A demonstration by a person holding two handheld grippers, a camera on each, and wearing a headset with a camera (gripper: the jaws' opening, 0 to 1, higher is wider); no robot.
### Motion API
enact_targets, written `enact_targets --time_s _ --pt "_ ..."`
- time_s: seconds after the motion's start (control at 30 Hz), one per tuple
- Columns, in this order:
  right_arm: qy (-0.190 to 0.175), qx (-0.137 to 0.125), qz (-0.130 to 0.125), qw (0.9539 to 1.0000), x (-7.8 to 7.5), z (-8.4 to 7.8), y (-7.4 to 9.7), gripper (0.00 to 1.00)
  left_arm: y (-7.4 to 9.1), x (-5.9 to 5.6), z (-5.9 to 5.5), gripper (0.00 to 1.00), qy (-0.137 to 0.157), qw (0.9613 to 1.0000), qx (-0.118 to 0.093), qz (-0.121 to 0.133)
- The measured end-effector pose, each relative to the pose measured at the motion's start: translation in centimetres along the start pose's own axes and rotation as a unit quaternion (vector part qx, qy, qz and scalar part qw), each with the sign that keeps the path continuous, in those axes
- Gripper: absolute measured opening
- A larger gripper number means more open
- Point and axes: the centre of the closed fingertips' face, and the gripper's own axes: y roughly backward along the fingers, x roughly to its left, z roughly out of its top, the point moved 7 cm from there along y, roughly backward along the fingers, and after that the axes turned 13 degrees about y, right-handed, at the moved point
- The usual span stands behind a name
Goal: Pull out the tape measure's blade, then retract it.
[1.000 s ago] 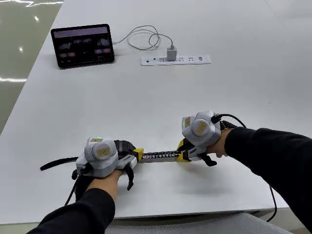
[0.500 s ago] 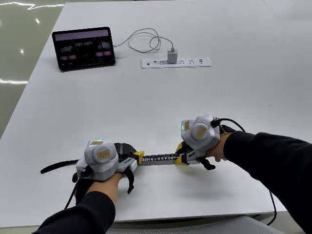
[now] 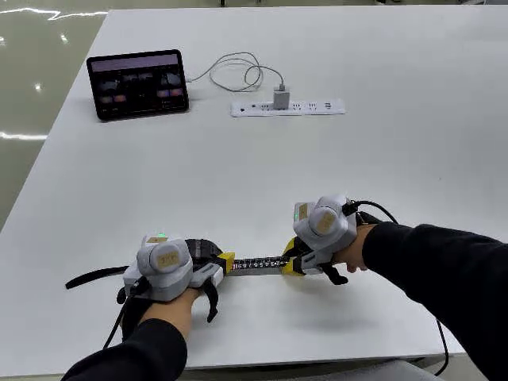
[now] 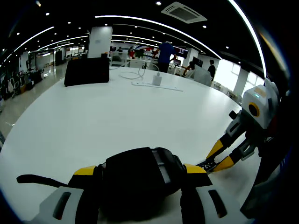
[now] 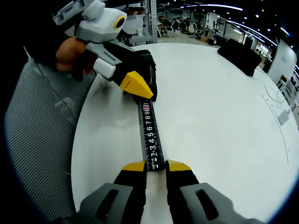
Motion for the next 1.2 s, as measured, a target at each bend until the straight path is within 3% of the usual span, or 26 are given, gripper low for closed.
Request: enact_targets --time_s 1.2 --pt "-0.018 -0.018 0.0 0.9997 -0.21 0.69 -0.53 0.12 0.17 0.29 0.08 0.66 0.015 0.9997 0.006 -0.019"
